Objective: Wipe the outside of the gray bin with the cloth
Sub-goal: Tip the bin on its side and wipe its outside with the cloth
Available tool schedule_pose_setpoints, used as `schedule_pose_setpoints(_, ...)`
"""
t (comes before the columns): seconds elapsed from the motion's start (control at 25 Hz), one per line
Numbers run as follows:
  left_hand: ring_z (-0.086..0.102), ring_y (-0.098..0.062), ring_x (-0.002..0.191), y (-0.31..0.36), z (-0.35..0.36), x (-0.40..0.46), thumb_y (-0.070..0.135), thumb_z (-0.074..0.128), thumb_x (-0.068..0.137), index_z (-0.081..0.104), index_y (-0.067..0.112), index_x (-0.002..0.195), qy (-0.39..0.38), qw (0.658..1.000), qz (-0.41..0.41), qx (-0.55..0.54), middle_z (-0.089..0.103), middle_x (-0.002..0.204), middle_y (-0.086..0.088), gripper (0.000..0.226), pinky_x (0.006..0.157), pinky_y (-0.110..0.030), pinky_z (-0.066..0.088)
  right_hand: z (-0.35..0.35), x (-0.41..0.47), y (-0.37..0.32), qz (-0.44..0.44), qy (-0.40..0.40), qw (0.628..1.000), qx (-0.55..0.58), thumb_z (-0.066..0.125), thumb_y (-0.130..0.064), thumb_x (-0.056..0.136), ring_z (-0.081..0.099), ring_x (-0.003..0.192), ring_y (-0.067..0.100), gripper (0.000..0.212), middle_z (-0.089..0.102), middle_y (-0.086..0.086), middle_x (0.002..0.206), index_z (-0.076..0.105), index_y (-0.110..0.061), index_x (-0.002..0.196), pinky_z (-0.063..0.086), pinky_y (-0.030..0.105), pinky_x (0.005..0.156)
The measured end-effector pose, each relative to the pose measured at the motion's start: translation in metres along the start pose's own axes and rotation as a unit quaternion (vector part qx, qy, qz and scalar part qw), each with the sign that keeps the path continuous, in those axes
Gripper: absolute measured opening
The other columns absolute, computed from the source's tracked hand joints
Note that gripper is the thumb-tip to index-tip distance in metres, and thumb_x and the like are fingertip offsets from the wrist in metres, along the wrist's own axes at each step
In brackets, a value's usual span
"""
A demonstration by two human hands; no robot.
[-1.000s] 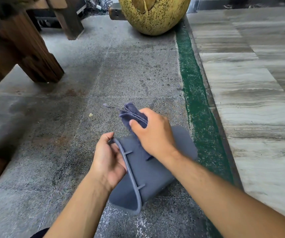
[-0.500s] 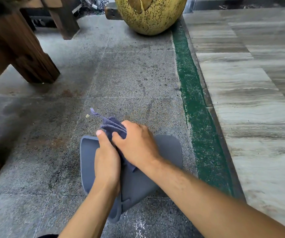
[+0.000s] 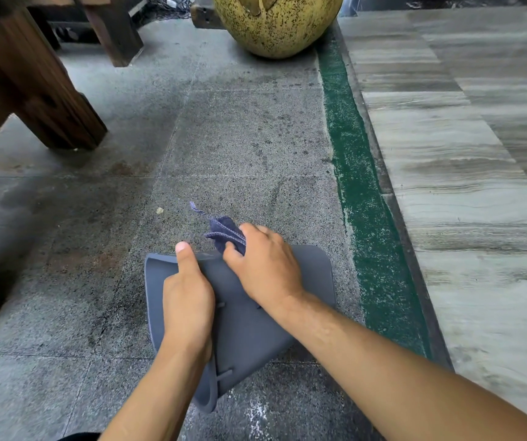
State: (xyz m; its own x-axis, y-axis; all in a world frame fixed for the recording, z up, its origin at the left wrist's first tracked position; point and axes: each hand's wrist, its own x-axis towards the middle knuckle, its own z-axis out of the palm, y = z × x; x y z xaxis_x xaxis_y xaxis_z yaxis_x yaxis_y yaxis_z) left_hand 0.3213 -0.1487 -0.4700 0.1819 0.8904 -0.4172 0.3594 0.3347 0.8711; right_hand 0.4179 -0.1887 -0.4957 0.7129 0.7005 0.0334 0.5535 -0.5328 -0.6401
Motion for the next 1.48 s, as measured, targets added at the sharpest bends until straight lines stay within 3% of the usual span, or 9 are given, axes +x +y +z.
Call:
schedule_pose_setpoints(0.24, 0.061, -0.026, 0.073, 0.002, -0.004, 0.003, 0.065, 0.035, 0.098, 0.061, 0.013, 0.077, -0.004, 0.999, -0.03, -0.022, 0.065, 0.076, -0.006, 0.062, 0.076, -0.039, 0.05, 0.004, 0.01, 0.018, 0.017, 0.012, 1.0, -0.019, 0.054, -0.039, 0.095, 0.06, 0.104, 0.031, 0.026, 0.067, 0.005, 0.108, 0.064, -0.019, 0.109, 0.048, 0.039, 0.082)
schedule_pose_setpoints(0.48, 0.057, -0.025, 0.07, 0.01, -0.005, 0.004, 0.056, 0.042, 0.099, 0.058, 0.013, 0.076, -0.003, 0.998, -0.049, -0.036, 0.062, 0.076, -0.004, 0.051, 0.07, -0.035, 0.045, 0.001, 0.019, 0.04, 0.053, 0.004, 0.998, -0.032, 0.053, -0.039, 0.095, 0.06, 0.104, 0.03, 0.025, 0.067, 0.005, 0.109, 0.064, -0.02, 0.108, 0.044, 0.036, 0.08)
schedule_pose_setpoints(0.64, 0.061, -0.025, 0.072, 0.009, -0.007, 0.006, 0.051, 0.051, 0.093, 0.063, 0.016, 0.077, -0.015, 0.994, -0.091, -0.064, 0.066, 0.078, -0.005, 0.041, 0.075, -0.038, 0.049, 0.0, 0.024, 0.05, 0.067, 0.003, 0.997, -0.046, 0.054, -0.038, 0.095, 0.061, 0.102, 0.029, 0.025, 0.067, 0.005, 0.108, 0.065, -0.019, 0.106, 0.038, 0.032, 0.073)
schedule_pose_setpoints(0.8, 0.061, -0.02, 0.046, 0.016, -0.011, 0.0, 0.036, 0.05, 0.094, 0.062, 0.019, 0.07, -0.048, 0.984, -0.135, -0.11, 0.066, 0.054, -0.001, 0.031, 0.055, -0.029, 0.052, -0.001, 0.024, 0.066, 0.079, 0.001, 0.995, -0.053, 0.054, -0.039, 0.093, 0.061, 0.092, 0.028, 0.023, 0.067, 0.004, 0.102, 0.065, -0.02, 0.102, 0.045, 0.034, 0.072)
schedule_pose_setpoints(0.92, 0.057, -0.015, 0.032, 0.019, -0.012, -0.001, 0.022, 0.048, 0.093, 0.058, 0.019, 0.074, -0.033, 0.98, -0.135, -0.142, 0.062, 0.042, 0.002, 0.022, 0.037, -0.021, 0.048, -0.001, 0.023, 0.084, 0.098, -0.006, 0.993, -0.062, 0.055, -0.038, 0.093, 0.052, 0.081, 0.022, 0.021, 0.065, 0.0, 0.097, 0.066, -0.022, 0.1, 0.041, 0.032, 0.068)
schedule_pose_setpoints(1.24, 0.058, -0.018, 0.036, 0.01, -0.012, 0.005, 0.015, 0.05, 0.088, 0.06, 0.016, 0.08, -0.009, 0.982, -0.133, -0.132, 0.062, 0.05, -0.001, 0.013, 0.041, -0.026, 0.051, -0.004, 0.023, 0.127, 0.131, -0.017, 0.988, -0.078, 0.055, -0.038, 0.094, 0.055, 0.079, 0.024, 0.017, 0.058, -0.002, 0.086, 0.063, -0.023, 0.097, 0.037, 0.03, 0.065)
schedule_pose_setpoints(1.36, 0.059, -0.02, 0.041, 0.01, -0.012, 0.005, 0.015, 0.05, 0.087, 0.06, 0.015, 0.089, -0.01, 0.983, -0.129, -0.13, 0.062, 0.06, -0.005, 0.01, 0.042, -0.027, 0.052, -0.007, 0.023, 0.139, 0.144, -0.007, 0.985, -0.092, 0.054, -0.039, 0.095, 0.053, 0.079, 0.023, 0.021, 0.063, 0.001, 0.093, 0.064, -0.022, 0.103, 0.04, 0.031, 0.067)
schedule_pose_setpoints(1.48, 0.059, -0.02, 0.038, 0.012, -0.011, 0.002, 0.015, 0.05, 0.088, 0.06, 0.014, 0.086, -0.025, 0.984, -0.127, -0.126, 0.063, 0.05, -0.003, 0.01, 0.038, -0.027, 0.051, -0.009, 0.019, 0.149, 0.148, -0.009, 0.98, -0.131, 0.053, -0.036, 0.097, 0.054, 0.084, 0.025, 0.024, 0.065, 0.004, 0.104, 0.064, -0.02, 0.111, 0.041, 0.032, 0.071)
